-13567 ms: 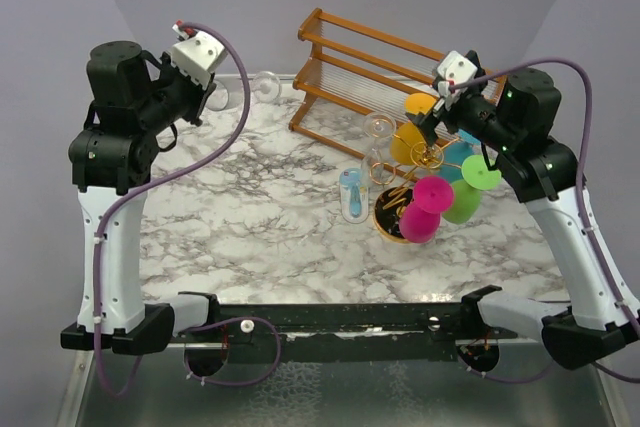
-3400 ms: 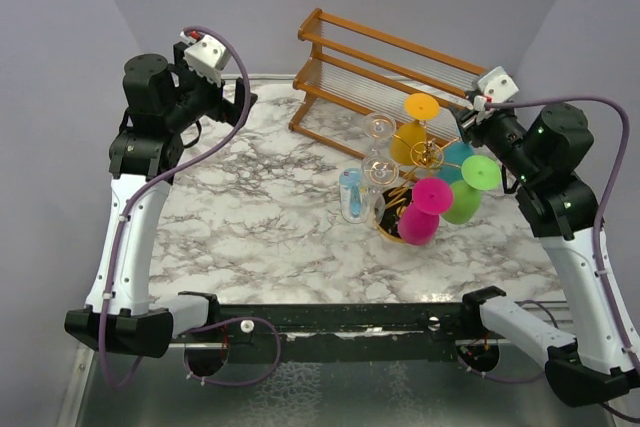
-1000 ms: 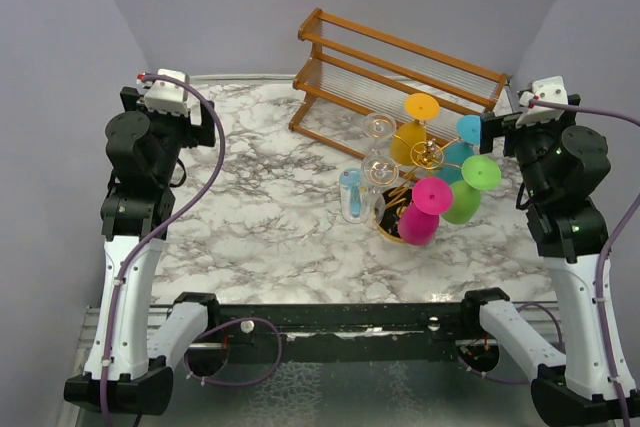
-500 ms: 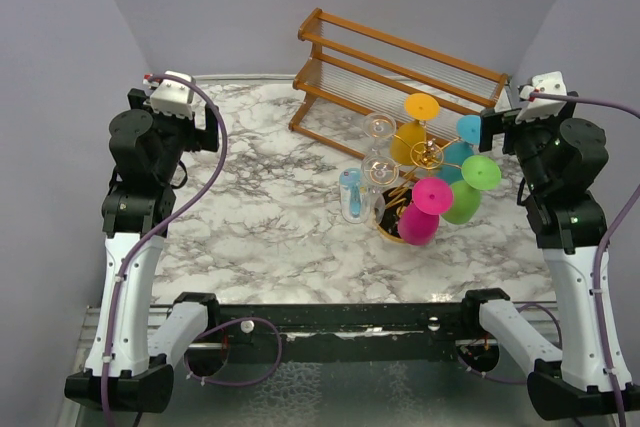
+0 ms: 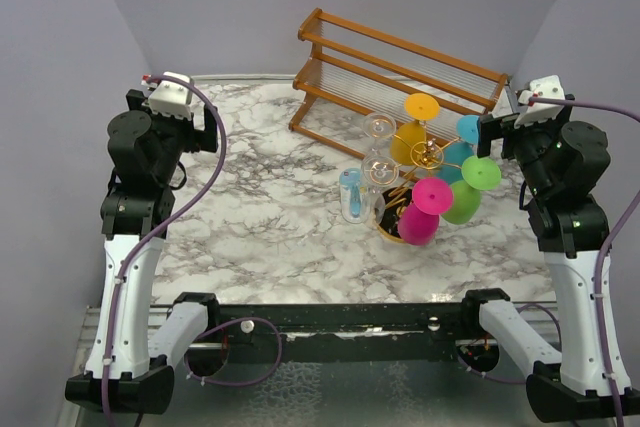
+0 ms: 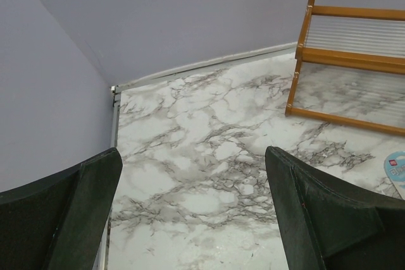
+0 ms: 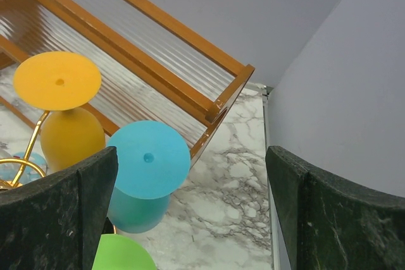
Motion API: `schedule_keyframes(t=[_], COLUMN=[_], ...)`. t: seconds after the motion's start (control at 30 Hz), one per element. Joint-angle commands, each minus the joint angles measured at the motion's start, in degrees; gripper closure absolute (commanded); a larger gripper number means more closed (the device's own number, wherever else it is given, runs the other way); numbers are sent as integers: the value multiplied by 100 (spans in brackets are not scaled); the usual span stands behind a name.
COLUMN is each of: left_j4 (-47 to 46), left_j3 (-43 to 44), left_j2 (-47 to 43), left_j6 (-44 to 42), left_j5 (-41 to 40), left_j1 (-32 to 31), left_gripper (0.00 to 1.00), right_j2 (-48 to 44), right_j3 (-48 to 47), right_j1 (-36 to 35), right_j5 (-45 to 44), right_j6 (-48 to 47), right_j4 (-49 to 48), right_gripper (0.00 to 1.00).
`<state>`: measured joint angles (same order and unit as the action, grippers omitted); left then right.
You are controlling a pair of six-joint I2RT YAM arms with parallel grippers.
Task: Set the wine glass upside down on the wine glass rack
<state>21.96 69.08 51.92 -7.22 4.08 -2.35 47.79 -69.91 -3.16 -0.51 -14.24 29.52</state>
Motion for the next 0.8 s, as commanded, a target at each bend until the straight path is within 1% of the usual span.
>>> schedule_keyframes(t=[0.0,0.77], left_j4=[-42,-55], left_j3=[21,-51], left_j2=[-151,-206], left_j6=[-2,-23], left_j5=[53,23], left_j1=[42,36], left_gripper=[1,1], right_j2=[-76,-112], right_j3=[-80,3], right_j1=[61,122], right_j5=[238,451], right_j6=[-26,-26], right_j4=[53,66], right_gripper=[0,1])
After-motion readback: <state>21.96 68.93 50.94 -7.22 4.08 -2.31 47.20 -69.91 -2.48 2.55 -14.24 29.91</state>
